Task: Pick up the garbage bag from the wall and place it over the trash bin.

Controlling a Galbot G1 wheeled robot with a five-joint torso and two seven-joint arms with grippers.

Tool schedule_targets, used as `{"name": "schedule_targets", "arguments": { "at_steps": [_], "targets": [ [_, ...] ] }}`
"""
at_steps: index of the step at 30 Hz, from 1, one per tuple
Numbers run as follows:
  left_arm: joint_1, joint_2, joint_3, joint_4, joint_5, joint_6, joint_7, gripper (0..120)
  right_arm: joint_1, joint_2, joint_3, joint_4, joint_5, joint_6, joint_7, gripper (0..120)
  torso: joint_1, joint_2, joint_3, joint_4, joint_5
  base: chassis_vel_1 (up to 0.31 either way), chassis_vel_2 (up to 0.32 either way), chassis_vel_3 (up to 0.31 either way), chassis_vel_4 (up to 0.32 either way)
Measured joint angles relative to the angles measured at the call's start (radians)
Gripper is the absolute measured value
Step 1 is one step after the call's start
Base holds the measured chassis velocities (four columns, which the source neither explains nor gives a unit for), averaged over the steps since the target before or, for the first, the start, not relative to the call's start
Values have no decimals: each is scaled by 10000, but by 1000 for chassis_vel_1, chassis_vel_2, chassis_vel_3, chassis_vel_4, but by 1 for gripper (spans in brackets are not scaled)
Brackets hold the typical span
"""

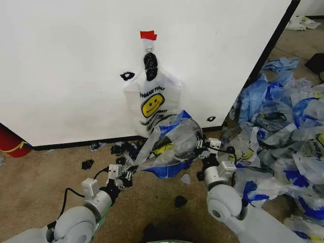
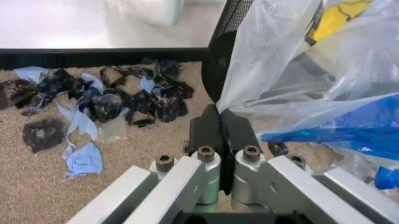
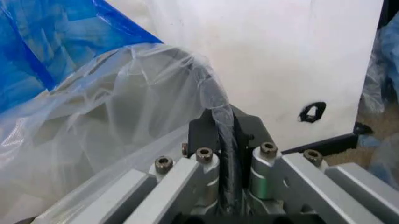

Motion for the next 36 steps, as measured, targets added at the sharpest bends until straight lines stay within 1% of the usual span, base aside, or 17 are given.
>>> {"name": "schedule_targets", "arguments": {
  "at_steps": [5,6,7,8,9,15,16,20,21,24,25,27,29,30,31,33,36],
  "targets": [
    [-27,-50,-37,-48,137,-114,30,0,1,27,-19,-4,2,-9,4,1,0,0,0,0,-1,0,0,0,0],
    [-70,-55,-66,-129,102,-117,48,3,3,35,-24,-22,2,-10,3,1,0,0,0,0,0,0,0,0,0],
    [-70,-55,-66,-129,102,-117,48,3,3,35,-24,-22,2,-10,3,1,0,0,0,0,0,0,0,0,0],
    [-117,-72,-95,-207,60,-118,65,8,10,48,-36,-43,1,-10,3,1,0,0,0,0,1,0,0,0,0],
    [-142,-92,-112,-255,29,-118,79,10,14,63,-48,-62,0,-10,2,1,0,0,0,0,1,0,0,0,0],
    [-169,-372,-243,-802,-230,-65,125,36,83,174,-301,-165,-2,-16,11,1,0,0,0,0,0,0,0,0,0],
    [-169,-372,-243,-802,-230,-65,125,36,83,174,-301,-165,-2,-16,11,1,0,0,0,0,0,0,0,0,0],
    [21,-350,-373,-988,-217,-49,128,54,110,147,-361,-150,-1,-19,9,1,0,0,0,1,-1,0,0,0,0],
    [21,-350,-373,-988,-217,-49,128,54,110,147,-361,-150,-1,-19,9,1,0,0,0,1,-1,0,0,0,0],
    [241,-259,-627,-1062,-101,-26,129,65,75,98,-365,-133,-12,-19,-29,1,0,0,0,-1,-1,0,0,0,0],
    [407,-200,-824,-1094,30,16,131,71,49,82,-390,-133,-46,-14,-64,1,0,0,0,-1,0,0,0,0,0],
    [763,-109,-1242,-1141,238,87,132,80,6,83,-449,-133,-104,-1,-105,1,0,0,0,0,-1,0,0,0,0],
    [845,-92,-1328,-1159,280,102,128,81,-2,91,-463,-133,-113,1,-110,1,0,0,0,1,-1,0,0,0,0],
    [996,-71,-1451,-1226,363,112,91,88,-7,106,-480,-133,-140,3,-115,1,0,0,0,1,0,0,0,0,0],
    [1045,-68,-1485,-1258,388,113,72,88,-7,109,-481,-133,-148,3,-116,1,0,0,0,1,0,0,0,0,0],
    [1401,-89,-1737,-1598,453,173,-19,98,48,125,-483,-202,-292,68,-162,1,0,0,0,0,0,0,0,0,0],
    [1595,-165,-1906,-1906,471,232,-87,100,153,146,-431,-296,-395,175,-198,1,0,0,0,1,-1,0,0,0,0]
  ]
}}
